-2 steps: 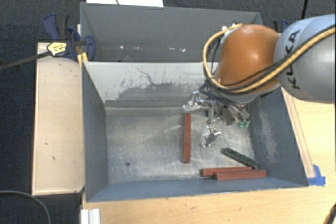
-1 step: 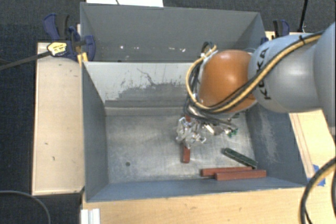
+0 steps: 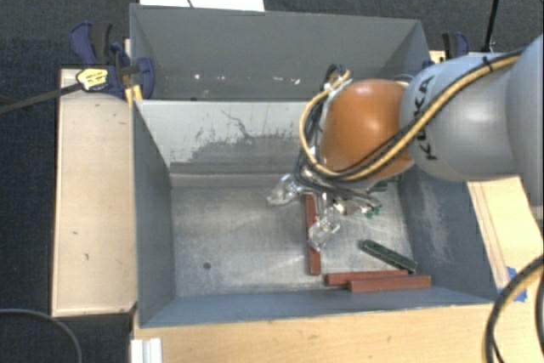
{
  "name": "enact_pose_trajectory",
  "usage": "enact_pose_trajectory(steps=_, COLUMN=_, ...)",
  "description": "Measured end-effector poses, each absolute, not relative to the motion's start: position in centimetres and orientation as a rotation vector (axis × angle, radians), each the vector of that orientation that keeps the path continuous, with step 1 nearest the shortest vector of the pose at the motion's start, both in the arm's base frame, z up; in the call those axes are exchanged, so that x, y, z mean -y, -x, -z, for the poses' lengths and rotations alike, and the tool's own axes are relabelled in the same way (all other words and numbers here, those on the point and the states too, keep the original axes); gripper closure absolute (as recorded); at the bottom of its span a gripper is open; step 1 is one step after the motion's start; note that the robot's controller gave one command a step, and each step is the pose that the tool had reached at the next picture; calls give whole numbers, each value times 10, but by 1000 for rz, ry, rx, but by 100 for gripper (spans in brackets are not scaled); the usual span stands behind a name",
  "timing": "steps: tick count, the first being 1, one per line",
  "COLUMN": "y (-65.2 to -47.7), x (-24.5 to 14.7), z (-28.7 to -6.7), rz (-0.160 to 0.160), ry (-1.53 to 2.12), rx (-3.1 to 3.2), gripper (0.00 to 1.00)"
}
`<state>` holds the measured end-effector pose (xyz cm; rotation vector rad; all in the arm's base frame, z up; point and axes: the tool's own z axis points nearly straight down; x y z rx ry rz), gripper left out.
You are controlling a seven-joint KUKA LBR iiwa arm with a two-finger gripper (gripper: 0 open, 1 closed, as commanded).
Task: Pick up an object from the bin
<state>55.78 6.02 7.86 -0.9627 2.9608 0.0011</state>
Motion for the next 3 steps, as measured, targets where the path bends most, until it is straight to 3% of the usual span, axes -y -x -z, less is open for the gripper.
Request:
enact_pose_trajectory(steps=1, y=-558, x=-60, z=-78, rz=-1, ry=961, rx=-2962, gripper=0)
enact_pose_trajectory(steps=2, y=-551, x=-31, z=-75, rz=3, ry=1755, rx=-2594, gripper=100)
enact_pose_trajectory(steps=3, y=-551, x=-31, z=-75, rz=3, ry=1753, rx=-2596, gripper=100)
